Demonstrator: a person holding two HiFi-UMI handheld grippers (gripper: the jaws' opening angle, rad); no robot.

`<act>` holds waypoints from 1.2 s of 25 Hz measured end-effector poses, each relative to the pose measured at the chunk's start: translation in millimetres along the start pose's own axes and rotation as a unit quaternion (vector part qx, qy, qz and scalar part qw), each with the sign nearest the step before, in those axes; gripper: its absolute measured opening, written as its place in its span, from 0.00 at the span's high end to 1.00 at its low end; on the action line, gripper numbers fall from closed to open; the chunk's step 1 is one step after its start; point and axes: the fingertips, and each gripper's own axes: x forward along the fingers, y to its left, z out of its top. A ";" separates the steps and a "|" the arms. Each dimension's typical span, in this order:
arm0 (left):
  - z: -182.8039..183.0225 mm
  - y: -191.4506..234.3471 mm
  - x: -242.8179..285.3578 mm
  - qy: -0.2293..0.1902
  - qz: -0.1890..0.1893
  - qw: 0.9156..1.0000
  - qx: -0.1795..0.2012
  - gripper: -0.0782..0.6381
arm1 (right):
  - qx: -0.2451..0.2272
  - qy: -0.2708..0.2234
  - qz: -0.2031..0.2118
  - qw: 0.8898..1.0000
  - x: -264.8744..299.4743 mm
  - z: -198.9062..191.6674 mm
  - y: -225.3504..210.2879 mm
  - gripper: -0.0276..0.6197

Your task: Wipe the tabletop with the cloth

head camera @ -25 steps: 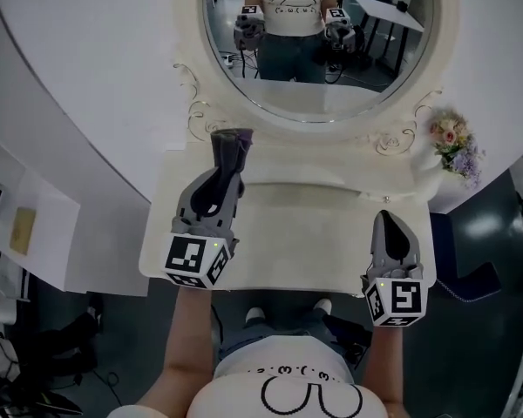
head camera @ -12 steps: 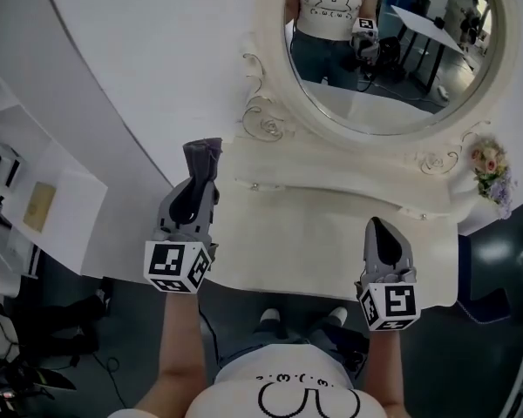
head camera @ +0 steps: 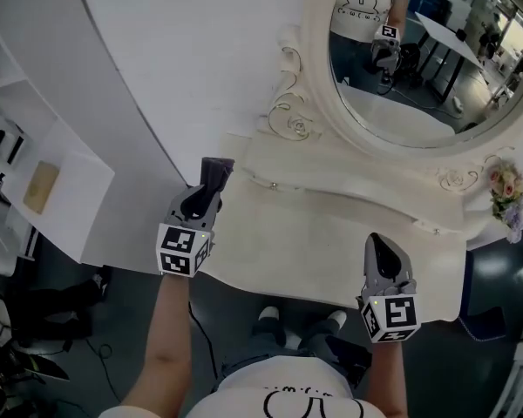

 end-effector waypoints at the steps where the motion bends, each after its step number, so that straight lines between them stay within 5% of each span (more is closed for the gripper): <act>1: -12.1 1.2 6.9 0.018 -0.010 1.000 0.002 0.78 | 0.001 0.007 0.001 1.000 0.5 -5.1 1.2 0.96; 13: -131.7 15.1 88.8 0.188 -0.104 0.977 0.018 0.78 | 0.013 0.094 -0.003 0.995 -1.4 -66.2 14.3 0.96; 30: -146.5 -14.2 87.1 0.200 -0.178 0.960 0.082 0.78 | 0.032 0.102 -0.026 0.994 -14.8 -80.0 25.5 0.96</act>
